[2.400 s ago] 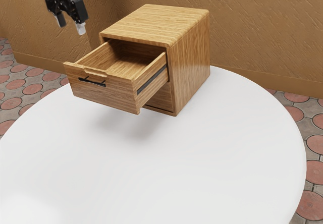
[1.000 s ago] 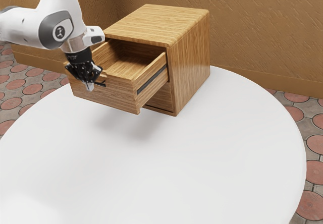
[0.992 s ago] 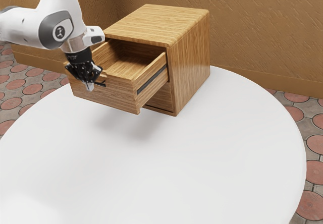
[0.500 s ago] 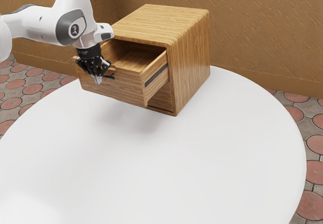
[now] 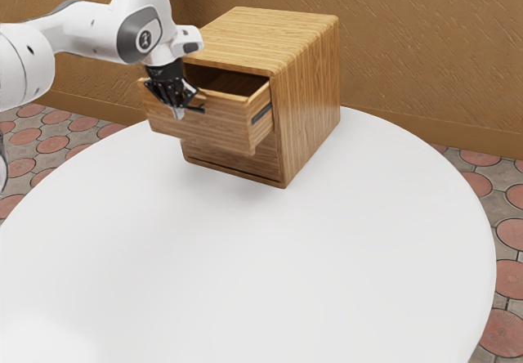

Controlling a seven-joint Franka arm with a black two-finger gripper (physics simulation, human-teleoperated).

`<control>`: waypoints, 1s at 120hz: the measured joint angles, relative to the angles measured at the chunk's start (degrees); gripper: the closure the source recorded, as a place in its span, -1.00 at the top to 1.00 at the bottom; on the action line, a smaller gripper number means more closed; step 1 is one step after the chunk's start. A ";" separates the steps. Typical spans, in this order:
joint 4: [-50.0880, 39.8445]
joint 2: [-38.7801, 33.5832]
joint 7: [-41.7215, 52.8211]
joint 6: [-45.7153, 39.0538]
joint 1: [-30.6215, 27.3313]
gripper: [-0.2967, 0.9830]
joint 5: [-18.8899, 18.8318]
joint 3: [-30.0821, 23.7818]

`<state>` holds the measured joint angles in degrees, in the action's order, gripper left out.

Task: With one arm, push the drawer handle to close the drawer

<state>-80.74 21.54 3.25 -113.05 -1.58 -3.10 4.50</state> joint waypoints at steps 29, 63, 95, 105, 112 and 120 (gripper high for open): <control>5.33 3.73 1.46 0.23 -0.01 -0.69 0.37 -0.27; 12.07 8.55 3.29 0.34 0.00 -0.69 1.59 -0.57; 18.73 13.50 5.32 0.39 -0.01 -0.69 2.90 -0.54; 20.49 14.67 6.02 0.39 0.00 -0.69 3.05 -0.48; 22.12 15.75 6.52 0.39 -0.01 -0.69 3.35 -0.47; 23.62 16.82 7.07 0.38 -0.01 -0.69 3.64 -0.46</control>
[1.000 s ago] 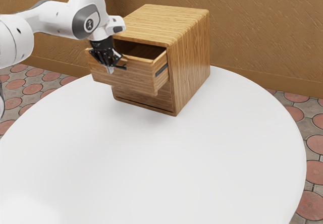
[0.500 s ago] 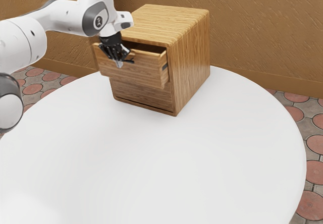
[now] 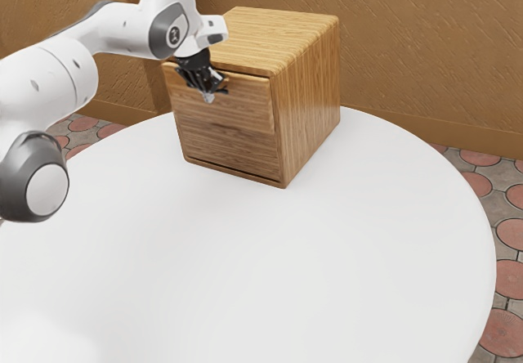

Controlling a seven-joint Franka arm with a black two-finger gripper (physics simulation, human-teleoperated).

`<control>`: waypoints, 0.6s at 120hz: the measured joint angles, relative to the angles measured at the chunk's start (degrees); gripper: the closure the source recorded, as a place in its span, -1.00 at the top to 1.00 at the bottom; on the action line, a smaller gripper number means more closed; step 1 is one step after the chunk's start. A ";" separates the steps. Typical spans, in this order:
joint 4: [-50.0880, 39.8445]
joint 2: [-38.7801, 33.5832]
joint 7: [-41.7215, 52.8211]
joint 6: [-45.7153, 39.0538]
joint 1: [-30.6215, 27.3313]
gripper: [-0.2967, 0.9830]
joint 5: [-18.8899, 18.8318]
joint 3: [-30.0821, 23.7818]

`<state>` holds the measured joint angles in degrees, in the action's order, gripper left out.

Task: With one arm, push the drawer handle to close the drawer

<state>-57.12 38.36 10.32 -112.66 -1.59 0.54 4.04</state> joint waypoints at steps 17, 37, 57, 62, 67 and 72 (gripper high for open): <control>2.97 1.60 1.07 -0.02 -0.01 -0.68 0.31 0.19; 4.85 3.21 1.98 -0.31 -0.39 -0.71 0.29 0.39; -15.75 -14.69 1.66 -0.42 0.73 -0.69 0.39 0.27; -22.83 -22.38 1.26 0.28 1.65 -0.69 0.34 0.08; -26.24 -27.95 0.75 2.47 2.29 -0.68 0.19 -0.58; -26.52 -31.00 0.19 5.71 2.76 -0.61 -0.04 -1.26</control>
<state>-83.64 7.36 10.51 -106.95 1.17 0.50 2.78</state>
